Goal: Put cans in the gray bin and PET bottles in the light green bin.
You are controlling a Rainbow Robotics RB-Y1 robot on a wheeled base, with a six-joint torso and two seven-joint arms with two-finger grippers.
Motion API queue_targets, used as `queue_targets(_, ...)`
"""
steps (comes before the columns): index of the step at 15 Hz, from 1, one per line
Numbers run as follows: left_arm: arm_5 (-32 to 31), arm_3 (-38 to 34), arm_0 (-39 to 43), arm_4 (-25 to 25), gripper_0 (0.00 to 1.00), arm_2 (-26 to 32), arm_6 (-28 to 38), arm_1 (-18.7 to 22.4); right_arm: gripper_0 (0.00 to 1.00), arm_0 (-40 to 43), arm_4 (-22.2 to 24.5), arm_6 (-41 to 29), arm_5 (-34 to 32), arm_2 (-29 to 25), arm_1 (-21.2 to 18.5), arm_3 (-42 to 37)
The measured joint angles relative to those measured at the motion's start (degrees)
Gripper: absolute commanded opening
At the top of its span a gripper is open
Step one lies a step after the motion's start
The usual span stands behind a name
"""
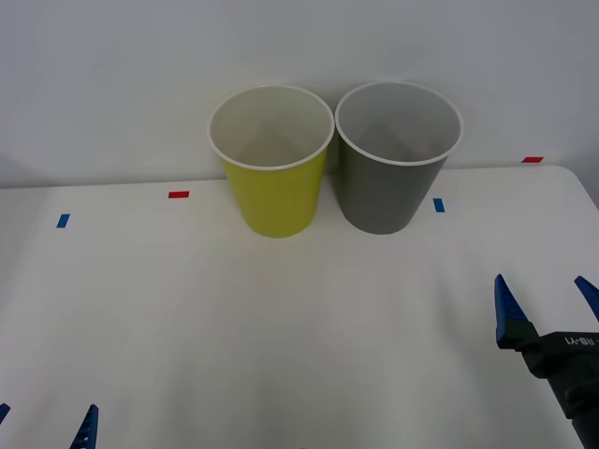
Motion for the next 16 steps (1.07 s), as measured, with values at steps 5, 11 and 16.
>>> queue_targets(5,0.0,0.0,0.0,0.0,1.00,0.0,0.0,0.0,1.00,6.1,-2.1,5.1,-5.8,3.4,-3.4,0.0)
queue_targets(11,0.0,0.0,0.0,0.0,1.00,0.0,0.0,0.0,1.00,12.4,-14.3,21.7,-10.2,8.2,-3.9,0.0)
queue_targets(16,0.0,0.0,0.0,0.0,1.00,0.0,0.0,0.0,1.00,17.6,-15.3,20.9,-14.4,11.6,-4.2,0.0)
